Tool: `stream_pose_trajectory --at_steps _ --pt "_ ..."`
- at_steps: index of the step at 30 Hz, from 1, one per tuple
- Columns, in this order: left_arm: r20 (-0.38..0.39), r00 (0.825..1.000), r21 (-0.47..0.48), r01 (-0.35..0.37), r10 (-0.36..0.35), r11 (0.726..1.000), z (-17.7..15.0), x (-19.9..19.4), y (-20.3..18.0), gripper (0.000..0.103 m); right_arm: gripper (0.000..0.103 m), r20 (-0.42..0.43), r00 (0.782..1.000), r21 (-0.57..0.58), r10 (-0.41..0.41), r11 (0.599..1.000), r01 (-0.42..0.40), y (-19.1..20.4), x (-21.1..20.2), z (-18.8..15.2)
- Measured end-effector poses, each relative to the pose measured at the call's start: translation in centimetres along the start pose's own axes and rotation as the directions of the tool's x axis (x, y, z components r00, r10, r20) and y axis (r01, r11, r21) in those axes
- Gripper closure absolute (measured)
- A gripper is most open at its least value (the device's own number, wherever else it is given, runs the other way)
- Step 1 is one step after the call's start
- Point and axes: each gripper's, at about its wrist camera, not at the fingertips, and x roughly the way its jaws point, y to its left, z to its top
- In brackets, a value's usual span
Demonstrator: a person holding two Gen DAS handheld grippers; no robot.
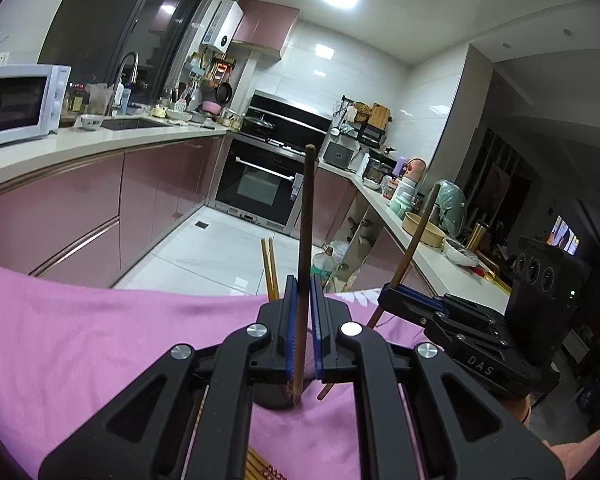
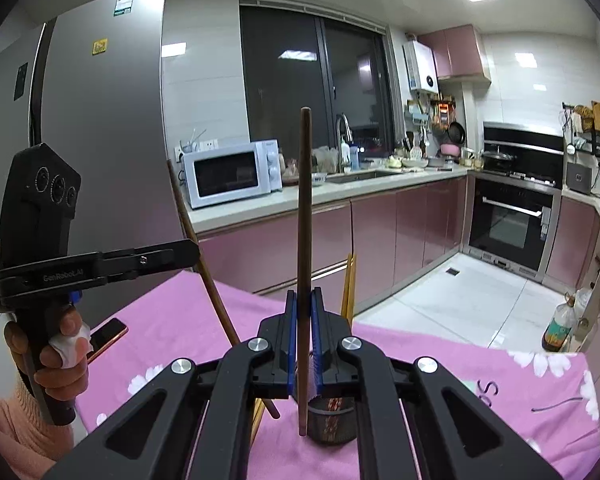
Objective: Organize utensils
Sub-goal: 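Carry the chopsticks upright over the mesh cup with both tools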
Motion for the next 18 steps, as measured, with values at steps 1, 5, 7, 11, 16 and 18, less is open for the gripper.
stream_pose_trajectory --at_steps 1,5,7,11,16,18 --pt "0.005 1.0 0.003 -0.002 0.002 1.0 0.2 0.1 -0.2 0.096 0.098 0.007 1.0 -0.003 -0.003 1.0 0.003 -0.1 0.0 0.3" --pt "0.026 1.0 0.024 -0.009 0.008 1.0 1.7 0.8 -0.8 0.096 0.098 0.028 0.999 -0.01 -0.016 1.0 0.016 -0.3 0.4 0.9" --pt "0.033 0.999 0.032 -0.014 0.013 0.999 2.3 1.3 -1.0 0.096 0.098 0.034 0.999 -0.008 -0.021 1.0 0.021 -0.4 0.6 1.2" --pt "0.018 0.999 0.043 -0.03 0.029 0.999 3.0 2.9 -1.2 0.096 0.098 0.029 0.999 0.001 -0.032 0.999 0.032 -0.8 1.5 1.4" --pt "-0.036 0.998 0.05 -0.05 0.051 0.997 2.2 5.4 -0.5 0.096 0.098 -0.006 0.999 0.016 -0.047 0.999 0.047 -1.4 3.1 0.9" --pt "-0.056 0.996 0.055 -0.065 0.068 0.996 2.0 6.4 -0.3 0.096 0.098 -0.027 0.998 0.024 -0.049 0.998 0.05 -1.6 3.8 0.5"
